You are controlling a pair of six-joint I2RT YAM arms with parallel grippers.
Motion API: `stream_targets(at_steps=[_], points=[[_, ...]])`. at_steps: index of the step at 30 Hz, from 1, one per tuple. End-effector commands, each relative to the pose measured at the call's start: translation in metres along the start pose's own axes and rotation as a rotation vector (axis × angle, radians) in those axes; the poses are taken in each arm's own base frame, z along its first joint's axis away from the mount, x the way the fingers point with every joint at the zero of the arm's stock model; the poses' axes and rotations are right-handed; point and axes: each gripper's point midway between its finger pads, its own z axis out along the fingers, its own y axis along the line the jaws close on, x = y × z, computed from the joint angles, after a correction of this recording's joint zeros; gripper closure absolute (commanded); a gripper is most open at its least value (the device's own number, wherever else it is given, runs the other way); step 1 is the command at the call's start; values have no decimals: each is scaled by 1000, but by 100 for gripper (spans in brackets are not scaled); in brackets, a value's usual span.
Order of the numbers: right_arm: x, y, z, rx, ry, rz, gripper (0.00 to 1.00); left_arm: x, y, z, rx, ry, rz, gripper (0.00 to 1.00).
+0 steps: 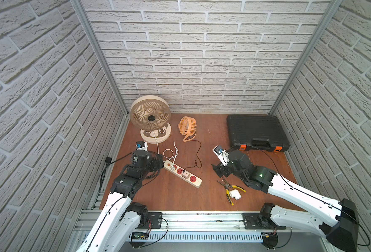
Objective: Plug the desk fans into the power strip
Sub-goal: Reset both arms
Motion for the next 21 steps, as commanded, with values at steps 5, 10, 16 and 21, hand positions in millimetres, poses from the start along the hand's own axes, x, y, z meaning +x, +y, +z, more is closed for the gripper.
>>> stream_targets(at_steps=[5, 10, 16, 21], points=[[-2, -69, -11, 211, -166, 89, 1, -23, 19, 27, -86, -127, 80, 2], [24, -99, -13, 350, -233, 98, 1, -19, 43, 49, -163, -149, 130, 2], [62, -140, -10, 500, -247, 260, 1, -17, 62, 69, -154, -141, 156, 2], [82, -155, -5, 531, -245, 367, 1, -21, 68, 82, -154, -150, 181, 2]])
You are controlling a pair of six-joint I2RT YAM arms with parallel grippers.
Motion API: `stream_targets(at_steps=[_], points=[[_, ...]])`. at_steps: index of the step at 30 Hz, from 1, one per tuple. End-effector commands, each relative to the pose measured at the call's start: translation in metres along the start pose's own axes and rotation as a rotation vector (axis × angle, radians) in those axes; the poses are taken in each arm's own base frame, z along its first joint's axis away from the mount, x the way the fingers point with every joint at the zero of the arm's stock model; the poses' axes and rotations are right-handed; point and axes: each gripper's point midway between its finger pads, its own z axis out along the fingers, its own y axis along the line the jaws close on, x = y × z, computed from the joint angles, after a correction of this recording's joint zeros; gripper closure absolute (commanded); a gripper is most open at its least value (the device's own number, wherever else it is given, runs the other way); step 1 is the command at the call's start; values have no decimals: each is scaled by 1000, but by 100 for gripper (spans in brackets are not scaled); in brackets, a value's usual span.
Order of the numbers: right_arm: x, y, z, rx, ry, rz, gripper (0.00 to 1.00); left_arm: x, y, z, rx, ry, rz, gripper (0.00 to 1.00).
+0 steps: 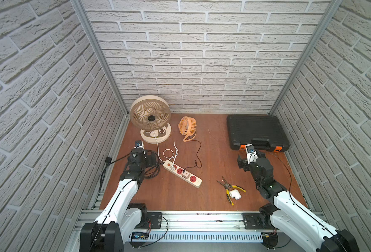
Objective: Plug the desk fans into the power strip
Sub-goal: Reset both arms
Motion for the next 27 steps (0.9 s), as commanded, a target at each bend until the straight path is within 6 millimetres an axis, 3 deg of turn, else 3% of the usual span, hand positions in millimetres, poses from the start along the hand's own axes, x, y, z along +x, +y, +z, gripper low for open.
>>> stream_targets(at_steps=[1, 5, 9, 10, 12, 21, 27], points=[[-13, -12, 6, 34, -75, 121, 1, -21, -4, 10, 33, -107, 45, 2], [2, -21, 15, 57, -42, 178, 1, -14, -2, 28, 57, -173, 18, 2], [4, -28, 25, 74, -47, 237, 1, -19, 0, 40, 79, -173, -2, 2], [17, -27, 27, 78, -25, 246, 1, -21, 1, 43, 77, -174, -7, 2], [23, -29, 32, 89, -16, 264, 1, -25, 1, 49, 80, -184, -12, 2], [18, -47, 46, 196, -90, 306, 1, -41, -2, 73, 84, -175, 27, 2], [7, -39, 63, 149, -69, 246, 1, -50, -1, 68, 75, -255, 74, 2]])
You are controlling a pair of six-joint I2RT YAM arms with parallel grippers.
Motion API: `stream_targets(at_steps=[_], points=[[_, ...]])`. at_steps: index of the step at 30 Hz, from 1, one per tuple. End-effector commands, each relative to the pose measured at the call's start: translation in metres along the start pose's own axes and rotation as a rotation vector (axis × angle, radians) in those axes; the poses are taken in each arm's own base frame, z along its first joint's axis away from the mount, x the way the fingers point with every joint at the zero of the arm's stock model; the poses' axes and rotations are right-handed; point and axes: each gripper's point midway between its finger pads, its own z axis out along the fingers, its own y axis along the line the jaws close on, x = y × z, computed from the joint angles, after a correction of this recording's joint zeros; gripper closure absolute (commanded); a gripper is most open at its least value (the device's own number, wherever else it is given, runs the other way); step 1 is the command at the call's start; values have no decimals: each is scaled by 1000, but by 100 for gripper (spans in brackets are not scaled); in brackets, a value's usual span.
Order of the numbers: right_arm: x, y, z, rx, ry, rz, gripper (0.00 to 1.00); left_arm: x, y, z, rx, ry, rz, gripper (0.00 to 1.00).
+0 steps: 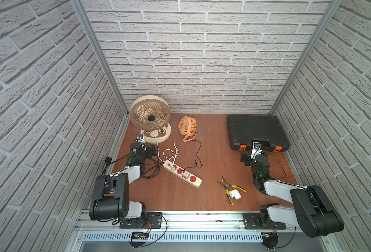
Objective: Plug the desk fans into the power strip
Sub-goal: Reset both arms
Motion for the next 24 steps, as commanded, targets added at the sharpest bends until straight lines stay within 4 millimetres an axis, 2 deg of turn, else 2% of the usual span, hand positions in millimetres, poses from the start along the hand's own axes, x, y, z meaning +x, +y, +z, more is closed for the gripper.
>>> stream_targets(at_steps=[1, 6, 8, 11, 15, 18, 24], points=[[-35, 4, 5, -15, -98, 9, 1, -19, 2, -4, -4, -111, 42, 2], [-26, 3, 16, 1, -156, 10, 1, -16, -3, -6, 15, -145, 59, 2], [-13, 9, 20, -31, -164, -6, 1, -15, -7, -6, 30, -153, 77, 2], [-11, 8, 24, -18, -119, -12, 1, -10, -22, -2, 103, -166, 125, 2], [-16, 26, 40, -94, -68, -62, 1, 0, -35, 6, 146, -161, 170, 2], [-14, 25, 44, -83, -16, -59, 1, 3, -45, 9, 201, -133, 195, 2], [-15, 24, 44, -84, -35, -53, 1, 2, -46, 9, 203, -133, 201, 2]])
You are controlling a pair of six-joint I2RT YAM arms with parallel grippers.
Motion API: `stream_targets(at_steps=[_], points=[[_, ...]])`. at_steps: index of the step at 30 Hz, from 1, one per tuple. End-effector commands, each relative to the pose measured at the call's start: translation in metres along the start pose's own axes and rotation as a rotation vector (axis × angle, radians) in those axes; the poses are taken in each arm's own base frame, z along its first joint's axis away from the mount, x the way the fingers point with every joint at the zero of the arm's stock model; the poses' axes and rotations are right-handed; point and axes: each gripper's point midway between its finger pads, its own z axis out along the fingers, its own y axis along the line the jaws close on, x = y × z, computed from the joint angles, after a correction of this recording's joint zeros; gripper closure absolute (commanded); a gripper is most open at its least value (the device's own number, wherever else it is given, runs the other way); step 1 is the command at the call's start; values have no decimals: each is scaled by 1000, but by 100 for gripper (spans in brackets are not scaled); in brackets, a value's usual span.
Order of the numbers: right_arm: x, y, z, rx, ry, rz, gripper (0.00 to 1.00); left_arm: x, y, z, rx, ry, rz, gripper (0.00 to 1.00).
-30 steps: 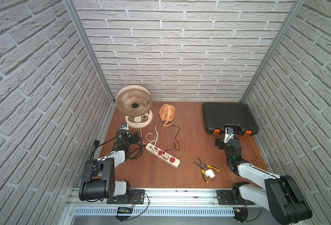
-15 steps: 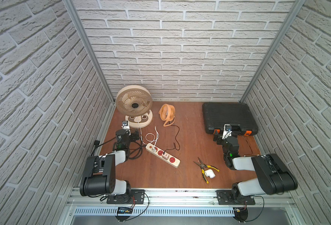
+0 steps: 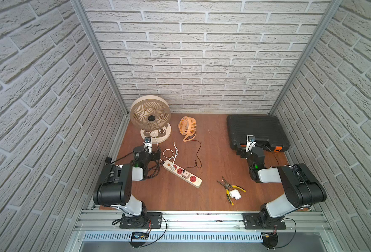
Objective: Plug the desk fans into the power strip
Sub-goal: Reset both arms
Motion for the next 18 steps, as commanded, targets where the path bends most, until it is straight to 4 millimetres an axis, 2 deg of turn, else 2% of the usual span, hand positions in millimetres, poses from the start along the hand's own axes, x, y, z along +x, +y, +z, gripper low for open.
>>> stream_targets(at_steps=[1, 18], points=[[-3, -1, -2, -6, -10, -5, 1, -20, -4, 1, 21, -69, 37, 2], [-3, 0, 1, -34, 1, 6, 1, -20, -4, 1, 21, -70, 36, 2]])
